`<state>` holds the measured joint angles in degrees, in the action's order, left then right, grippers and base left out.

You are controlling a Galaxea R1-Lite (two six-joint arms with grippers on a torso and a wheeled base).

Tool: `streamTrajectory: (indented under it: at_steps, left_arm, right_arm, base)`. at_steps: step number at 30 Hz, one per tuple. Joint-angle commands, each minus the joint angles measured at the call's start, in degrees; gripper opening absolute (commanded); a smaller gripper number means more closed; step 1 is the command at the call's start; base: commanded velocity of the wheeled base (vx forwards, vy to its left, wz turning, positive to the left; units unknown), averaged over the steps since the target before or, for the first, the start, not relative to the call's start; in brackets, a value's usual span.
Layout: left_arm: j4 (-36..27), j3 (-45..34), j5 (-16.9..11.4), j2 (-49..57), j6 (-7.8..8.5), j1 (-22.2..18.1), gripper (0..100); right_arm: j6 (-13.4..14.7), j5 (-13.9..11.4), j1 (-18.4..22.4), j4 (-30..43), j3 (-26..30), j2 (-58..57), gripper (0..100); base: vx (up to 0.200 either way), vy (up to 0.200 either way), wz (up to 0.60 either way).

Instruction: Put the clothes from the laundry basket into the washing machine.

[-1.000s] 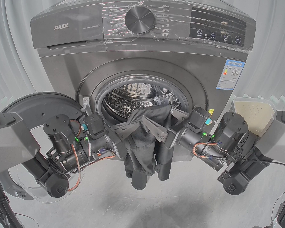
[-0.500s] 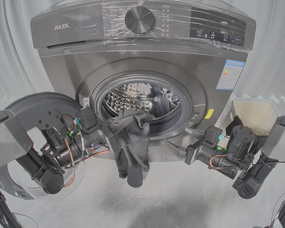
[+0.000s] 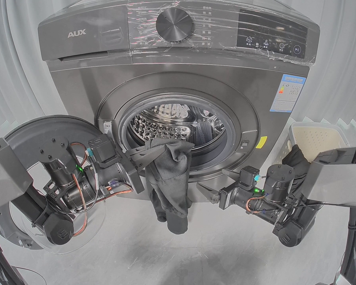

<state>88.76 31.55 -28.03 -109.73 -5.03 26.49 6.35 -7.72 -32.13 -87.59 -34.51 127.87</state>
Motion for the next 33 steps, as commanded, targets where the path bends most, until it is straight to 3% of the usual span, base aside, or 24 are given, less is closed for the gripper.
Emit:
streamTrajectory:
  at_steps: [1,7,11,15,26,33]
  left_arm:
    - [0.0,-0.6,-0.1,1.0,-0.06,0.1,0]
    - [0.0,-1.4,-0.3,1.2,0.02,0.1,0]
    - [0.0,-1.6,-0.9,1.1,-0.06,0.0,0]
    - [0.0,-1.5,-0.8,1.2,0.02,0.1,0]
    - [0.0,-1.3,-0.9,0.7,0.02,-1.3,0]
    - [0.0,-1.4,-0.9,0.9,-0.06,-1.8,0]
  right_arm:
    - [-0.3,-0.1,0.8,0.5,-6.2,7.4,100]
    - [-1.2,-0.5,0.9,0.8,-9.4,12.0,100]
    - [-1.5,-3.6,0.3,0.2,-8.9,12.1,100]
    - [-2.0,-4.3,-1.9,0.1,-8.9,12.1,100]
    - [-2.0,-4.6,-10.3,0.1,-9.0,12.2,100]
    - [-1.6,-4.8,-11.0,-0.2,-9.1,12.8,100]
  base:
    - [0.000,0.000,0.00]
    - [0.000,0.000,0.00]
    - [0.000,0.000,0.00]
    - [0.000,0.000,0.00]
    - [0.000,0.000,0.00]
    - [0.000,0.000,0.00]
